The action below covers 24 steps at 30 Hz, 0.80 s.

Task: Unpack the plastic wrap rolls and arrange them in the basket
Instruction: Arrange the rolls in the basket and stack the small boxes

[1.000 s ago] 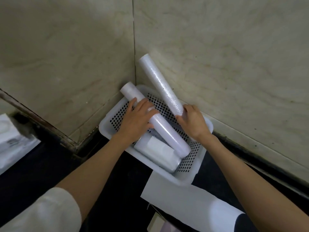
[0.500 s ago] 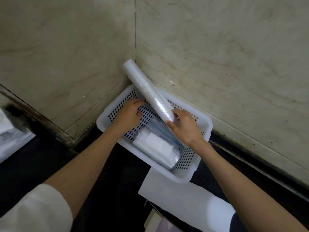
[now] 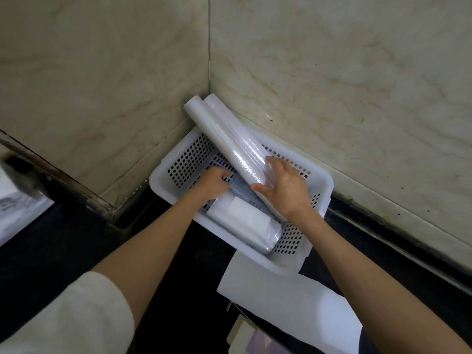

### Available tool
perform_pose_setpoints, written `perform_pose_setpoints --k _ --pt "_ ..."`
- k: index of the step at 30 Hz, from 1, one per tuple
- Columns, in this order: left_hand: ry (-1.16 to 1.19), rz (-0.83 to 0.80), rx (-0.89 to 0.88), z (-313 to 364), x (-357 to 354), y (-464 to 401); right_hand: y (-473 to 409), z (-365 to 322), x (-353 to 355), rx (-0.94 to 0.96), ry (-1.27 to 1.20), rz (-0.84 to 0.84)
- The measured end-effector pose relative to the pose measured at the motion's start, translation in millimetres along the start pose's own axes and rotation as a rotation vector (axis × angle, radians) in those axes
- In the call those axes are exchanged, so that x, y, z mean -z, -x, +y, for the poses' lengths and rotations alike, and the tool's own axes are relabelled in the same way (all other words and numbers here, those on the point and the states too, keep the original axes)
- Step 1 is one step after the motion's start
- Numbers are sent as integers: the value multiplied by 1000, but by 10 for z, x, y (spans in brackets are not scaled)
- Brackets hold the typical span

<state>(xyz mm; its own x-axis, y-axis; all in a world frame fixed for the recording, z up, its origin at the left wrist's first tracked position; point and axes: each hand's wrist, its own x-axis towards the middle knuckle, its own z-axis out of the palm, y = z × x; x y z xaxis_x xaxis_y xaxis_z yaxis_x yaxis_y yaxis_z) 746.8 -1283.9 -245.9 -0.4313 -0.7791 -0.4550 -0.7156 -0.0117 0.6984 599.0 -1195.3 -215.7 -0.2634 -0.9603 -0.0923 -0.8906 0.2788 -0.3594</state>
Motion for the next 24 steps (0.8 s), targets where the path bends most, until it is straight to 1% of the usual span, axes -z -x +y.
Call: perform_pose_setpoints --k 2,6,9,12,15,18,21,23,24 --pt "122 43 64 60 -58 -52 -22 14 33 20 2 -13" --pt "240 26 149 106 -225 -103 -25 20 43 28 -7 -15" --pt "259 79 213 95 -265 -116 -31 24 41 18 -23 -15" --pt "235 50 265 81 -228 -128 -32 35 35 4 -41 -21" --pt "264 18 237 60 -101 -100 -38 38 47 -8 -58 -35" --pt "370 78 160 35 139 -61 -38 22 54 -17 -64 -42" --pt "479 148 126 -6 367 -30 -26 7 51 -19 -50 -38" --pt "447 220 119 -41 434 -9 -23 3 53 -25 -44 -43" --pt "336 255 106 -66 432 1 -22 3 55 -28 -42 -46"
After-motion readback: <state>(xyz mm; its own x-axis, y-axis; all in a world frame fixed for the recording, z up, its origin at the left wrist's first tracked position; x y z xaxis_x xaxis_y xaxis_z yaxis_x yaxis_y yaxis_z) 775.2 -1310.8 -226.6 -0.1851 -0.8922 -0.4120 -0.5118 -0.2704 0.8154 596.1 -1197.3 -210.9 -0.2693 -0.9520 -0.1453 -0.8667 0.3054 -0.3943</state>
